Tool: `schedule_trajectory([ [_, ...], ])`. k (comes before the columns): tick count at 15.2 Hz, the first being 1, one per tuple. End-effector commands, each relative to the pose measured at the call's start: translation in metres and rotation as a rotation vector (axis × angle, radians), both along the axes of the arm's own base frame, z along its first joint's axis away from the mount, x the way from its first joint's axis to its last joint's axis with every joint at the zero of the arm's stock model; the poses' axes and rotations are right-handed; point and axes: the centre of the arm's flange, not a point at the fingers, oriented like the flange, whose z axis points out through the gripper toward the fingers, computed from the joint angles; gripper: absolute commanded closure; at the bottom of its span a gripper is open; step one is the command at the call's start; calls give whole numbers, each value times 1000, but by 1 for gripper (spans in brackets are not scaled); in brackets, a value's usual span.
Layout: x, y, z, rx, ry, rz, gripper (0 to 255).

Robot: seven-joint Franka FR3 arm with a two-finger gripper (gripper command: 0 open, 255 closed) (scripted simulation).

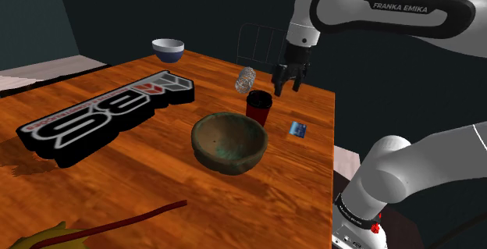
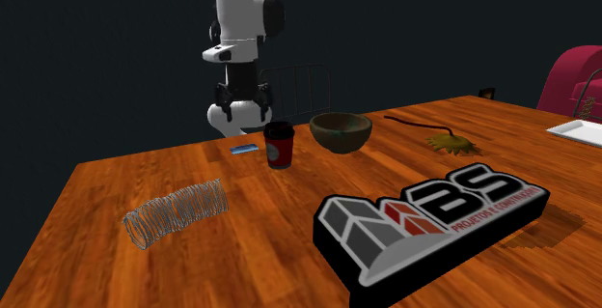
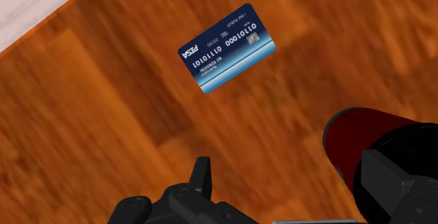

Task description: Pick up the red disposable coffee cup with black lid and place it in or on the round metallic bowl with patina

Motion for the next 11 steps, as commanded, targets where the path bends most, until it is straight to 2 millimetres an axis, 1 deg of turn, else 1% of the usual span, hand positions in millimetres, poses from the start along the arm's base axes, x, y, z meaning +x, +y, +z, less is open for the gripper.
schedule_trajectory([
  [1, 16, 20, 1, 0, -3, -18, 0],
  [7, 65, 81, 10, -3, -10, -66, 0],
  [8, 65, 82, 10, -3, -10, -66, 0],
  [11, 65, 82, -6, -3, -10, -66, 0],
])
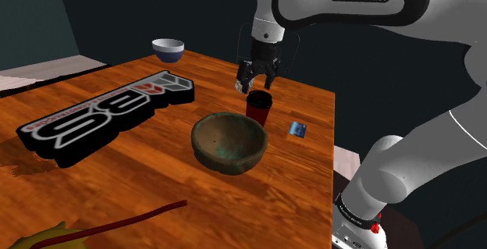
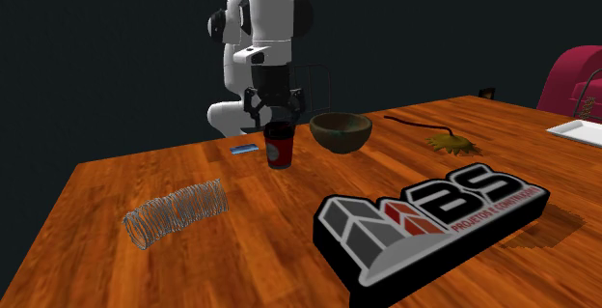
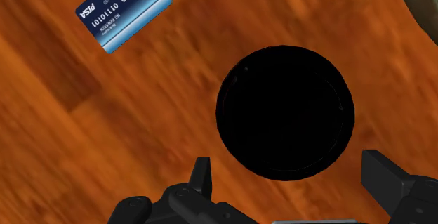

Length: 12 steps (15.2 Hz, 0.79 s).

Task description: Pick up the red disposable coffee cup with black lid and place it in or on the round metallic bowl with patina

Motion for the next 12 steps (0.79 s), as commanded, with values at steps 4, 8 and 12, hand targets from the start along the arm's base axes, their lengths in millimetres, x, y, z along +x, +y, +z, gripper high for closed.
schedule_trajectory([
  [4, 1, 1, -29, 0, 0, -1, 0],
  [8, 1, 1, -29, 0, 0, -1, 0],
  [12, 1, 1, -29, 0, 0, -1, 0],
])
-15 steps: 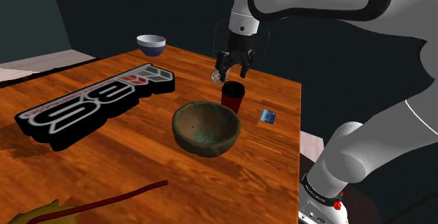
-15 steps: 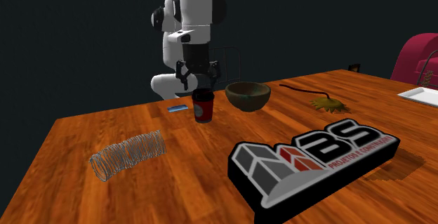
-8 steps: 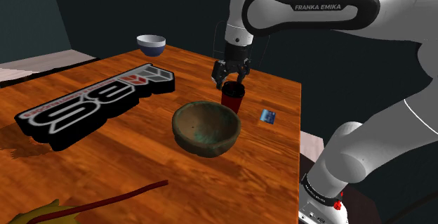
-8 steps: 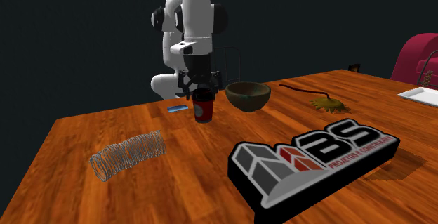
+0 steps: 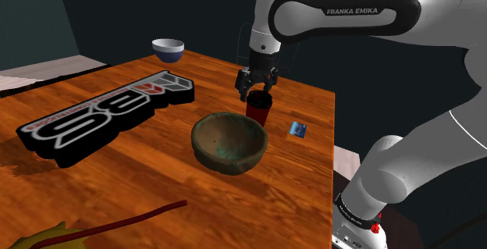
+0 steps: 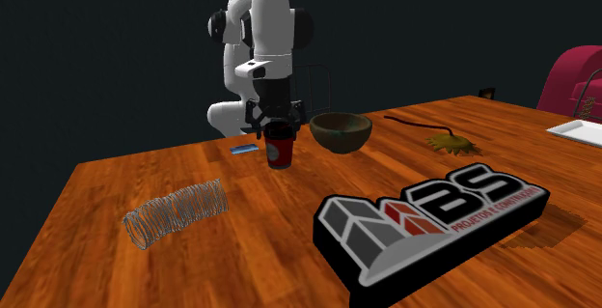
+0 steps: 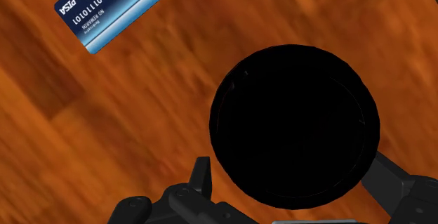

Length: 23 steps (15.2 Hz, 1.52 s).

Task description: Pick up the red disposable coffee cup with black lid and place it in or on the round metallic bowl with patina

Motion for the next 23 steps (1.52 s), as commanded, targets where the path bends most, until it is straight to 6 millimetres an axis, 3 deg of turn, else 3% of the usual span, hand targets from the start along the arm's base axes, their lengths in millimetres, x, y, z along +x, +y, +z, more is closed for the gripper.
schedule_trajectory([
  [1, 0, 0, 0, 0, 0, 0, 255],
  [10, 0, 0, 0, 0, 0, 0, 255],
  [23, 0, 0, 69, 0, 0, 0, 255],
])
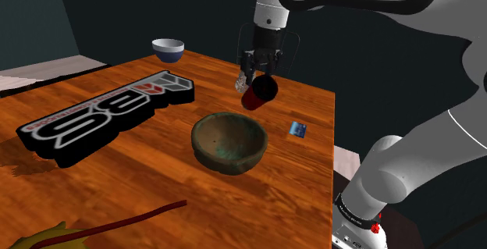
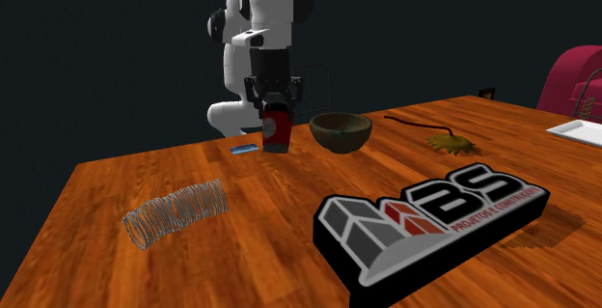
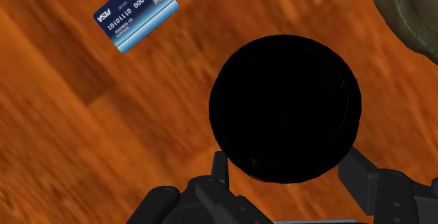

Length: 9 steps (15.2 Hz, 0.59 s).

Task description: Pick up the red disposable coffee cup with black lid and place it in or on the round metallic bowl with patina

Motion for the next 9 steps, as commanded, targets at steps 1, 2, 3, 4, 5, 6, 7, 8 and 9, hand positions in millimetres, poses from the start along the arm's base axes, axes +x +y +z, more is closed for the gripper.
schedule_trajectory([
  [1, 1, 1, 10, 0, 0, 0, 255],
  [2, 1, 1, 15, 0, 0, 0, 255],
  [3, 1, 1, 20, 0, 0, 0, 255],
  [4, 1, 1, 26, 0, 0, 0, 255],
  [5, 1, 1, 31, 0, 0, 0, 255],
  [6, 1, 1, 36, 0, 0, 0, 255],
  [7, 1, 1, 42, 0, 0, 0, 255],
  [8, 1, 1, 47, 0, 0, 0, 255],
  [9, 1, 1, 52, 0, 0, 0, 255],
])
